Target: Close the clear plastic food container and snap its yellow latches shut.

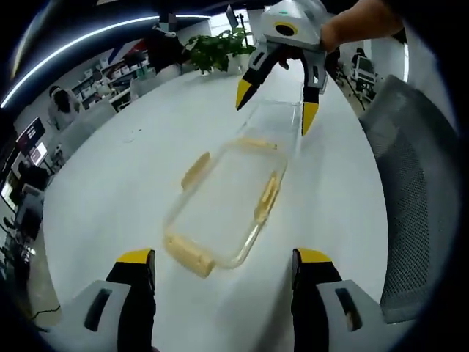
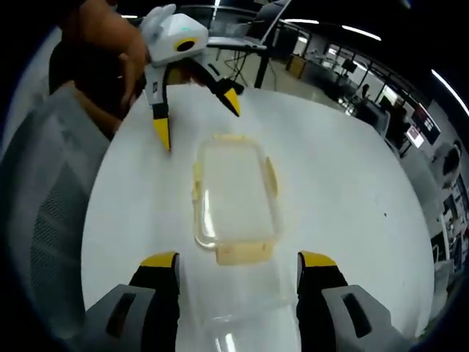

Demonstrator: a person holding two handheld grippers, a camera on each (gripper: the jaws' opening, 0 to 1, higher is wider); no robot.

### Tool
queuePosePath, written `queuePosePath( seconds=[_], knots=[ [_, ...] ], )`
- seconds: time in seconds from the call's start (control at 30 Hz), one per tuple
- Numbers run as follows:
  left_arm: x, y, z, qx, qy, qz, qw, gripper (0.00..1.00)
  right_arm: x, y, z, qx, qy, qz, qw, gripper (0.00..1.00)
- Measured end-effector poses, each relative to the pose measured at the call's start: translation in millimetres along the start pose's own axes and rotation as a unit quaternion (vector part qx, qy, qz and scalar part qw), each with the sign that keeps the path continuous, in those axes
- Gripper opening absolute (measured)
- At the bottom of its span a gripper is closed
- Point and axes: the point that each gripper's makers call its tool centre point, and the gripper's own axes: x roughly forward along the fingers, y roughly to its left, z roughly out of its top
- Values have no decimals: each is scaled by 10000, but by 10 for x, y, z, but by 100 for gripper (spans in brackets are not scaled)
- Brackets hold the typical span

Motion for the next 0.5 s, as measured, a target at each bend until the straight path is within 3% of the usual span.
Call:
queuePosePath(
  seconds=[0.33,0.5],
  knots=[
    [16,88,-69,301,194,-108,9993,74,105,-10,-17,-277,218,185,9992,62],
    [41,145,-100,475,285,-134,9984,73,162,-6,-28,-197,297,329,9988,61]
  ],
)
